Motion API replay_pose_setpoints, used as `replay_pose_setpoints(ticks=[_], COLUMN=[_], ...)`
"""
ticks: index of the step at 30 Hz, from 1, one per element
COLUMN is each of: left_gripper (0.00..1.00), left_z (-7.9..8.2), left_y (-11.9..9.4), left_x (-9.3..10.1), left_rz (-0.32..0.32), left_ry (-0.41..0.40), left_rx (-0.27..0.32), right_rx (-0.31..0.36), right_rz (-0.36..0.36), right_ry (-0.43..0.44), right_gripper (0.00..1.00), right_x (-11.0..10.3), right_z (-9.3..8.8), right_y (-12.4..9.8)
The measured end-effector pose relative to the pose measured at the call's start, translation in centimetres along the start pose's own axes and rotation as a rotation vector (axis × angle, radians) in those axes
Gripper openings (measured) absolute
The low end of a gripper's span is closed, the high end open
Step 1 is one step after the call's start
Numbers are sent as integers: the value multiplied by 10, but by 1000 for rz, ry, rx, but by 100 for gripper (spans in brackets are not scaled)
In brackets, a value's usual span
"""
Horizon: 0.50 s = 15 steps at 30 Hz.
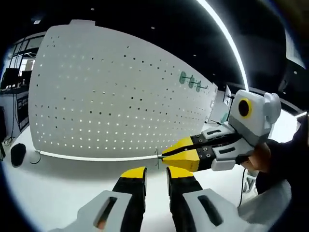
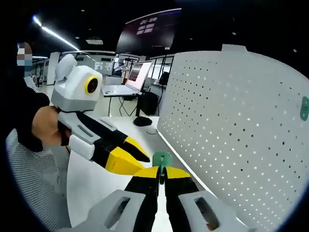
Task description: Insert the hook assembly into the mounting plate slot until the hook locks in place.
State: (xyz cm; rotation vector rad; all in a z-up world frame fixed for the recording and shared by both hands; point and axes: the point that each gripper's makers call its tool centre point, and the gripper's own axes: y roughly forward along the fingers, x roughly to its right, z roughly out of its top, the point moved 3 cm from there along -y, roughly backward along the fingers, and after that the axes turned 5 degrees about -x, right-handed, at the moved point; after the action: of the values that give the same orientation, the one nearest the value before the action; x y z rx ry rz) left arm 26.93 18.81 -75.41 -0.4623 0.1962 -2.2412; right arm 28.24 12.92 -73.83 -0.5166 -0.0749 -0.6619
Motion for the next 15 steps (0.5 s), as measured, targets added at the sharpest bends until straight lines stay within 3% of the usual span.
replay_pose_setpoints(ticks=[15], left_gripper=[46], left_z=[-1], left_y=[4], left_x=[19], left_rz=[-52], left_ry=[124], left_rx=[-15], right_rx=[38], right_rz=[-137], right_ry=[90], right_gripper=[1], right_x=[40], right_z=[3], right_y=[-40])
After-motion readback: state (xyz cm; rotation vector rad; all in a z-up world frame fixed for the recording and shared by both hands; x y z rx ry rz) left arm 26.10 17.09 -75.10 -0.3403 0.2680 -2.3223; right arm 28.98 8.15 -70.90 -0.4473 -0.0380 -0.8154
